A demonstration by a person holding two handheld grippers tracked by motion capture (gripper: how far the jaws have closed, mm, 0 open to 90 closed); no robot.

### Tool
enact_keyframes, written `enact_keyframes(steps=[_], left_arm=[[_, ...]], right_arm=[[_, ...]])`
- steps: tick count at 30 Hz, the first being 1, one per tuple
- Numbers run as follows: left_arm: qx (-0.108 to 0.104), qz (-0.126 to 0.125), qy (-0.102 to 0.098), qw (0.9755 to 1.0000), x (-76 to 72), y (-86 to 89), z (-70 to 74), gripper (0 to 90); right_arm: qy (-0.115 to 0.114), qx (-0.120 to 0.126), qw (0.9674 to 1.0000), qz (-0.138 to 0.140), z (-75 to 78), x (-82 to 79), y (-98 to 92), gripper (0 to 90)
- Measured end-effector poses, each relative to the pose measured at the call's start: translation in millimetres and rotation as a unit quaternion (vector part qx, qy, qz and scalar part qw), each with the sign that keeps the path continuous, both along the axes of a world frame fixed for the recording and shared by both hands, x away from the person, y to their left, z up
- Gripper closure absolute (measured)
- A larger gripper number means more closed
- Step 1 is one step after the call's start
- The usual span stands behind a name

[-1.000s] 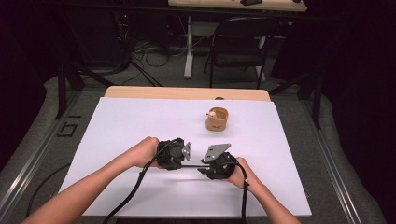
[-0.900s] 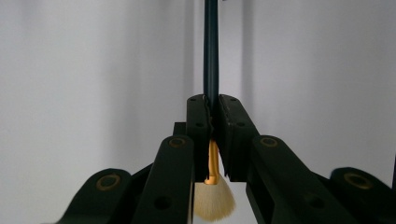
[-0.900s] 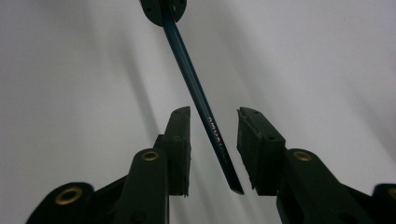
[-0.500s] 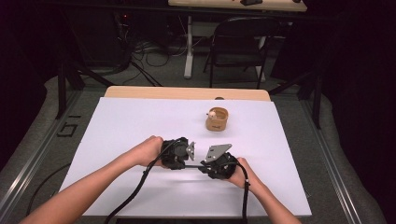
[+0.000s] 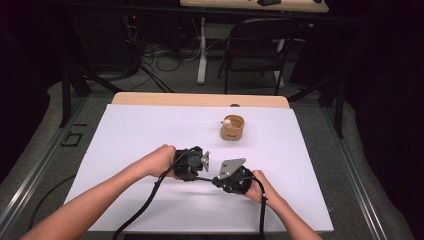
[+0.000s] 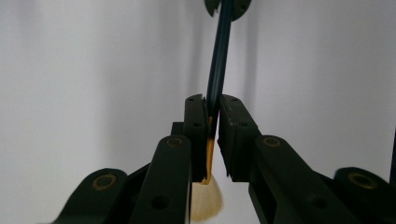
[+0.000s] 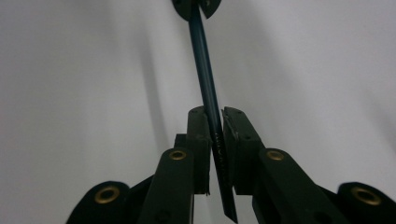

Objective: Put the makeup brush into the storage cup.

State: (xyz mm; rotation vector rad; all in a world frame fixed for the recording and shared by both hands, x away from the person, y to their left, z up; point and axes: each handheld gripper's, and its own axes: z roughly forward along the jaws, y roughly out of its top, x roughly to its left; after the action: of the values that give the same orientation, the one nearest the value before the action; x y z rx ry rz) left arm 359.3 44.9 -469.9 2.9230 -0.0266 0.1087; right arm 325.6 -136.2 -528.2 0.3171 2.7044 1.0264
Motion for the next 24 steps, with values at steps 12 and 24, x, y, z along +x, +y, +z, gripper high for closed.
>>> enact_keyframes(steps=[12, 24], left_arm=[[-0.054, 0.064, -0.011, 0.9964, 11.1, 11.4, 2.0, 34.3], [-0.116, 0.114, -0.006, 0.9867, 9.0, 34.5, -0.8, 12.5]], right_arm=[[-0.009, 0.001, 1.0000, -0.001, -0.2, -2.4, -2.1, 85.0], [-0.003, 0.000, 0.9998, -0.019, -4.3, -3.2, -7.6, 85.0]])
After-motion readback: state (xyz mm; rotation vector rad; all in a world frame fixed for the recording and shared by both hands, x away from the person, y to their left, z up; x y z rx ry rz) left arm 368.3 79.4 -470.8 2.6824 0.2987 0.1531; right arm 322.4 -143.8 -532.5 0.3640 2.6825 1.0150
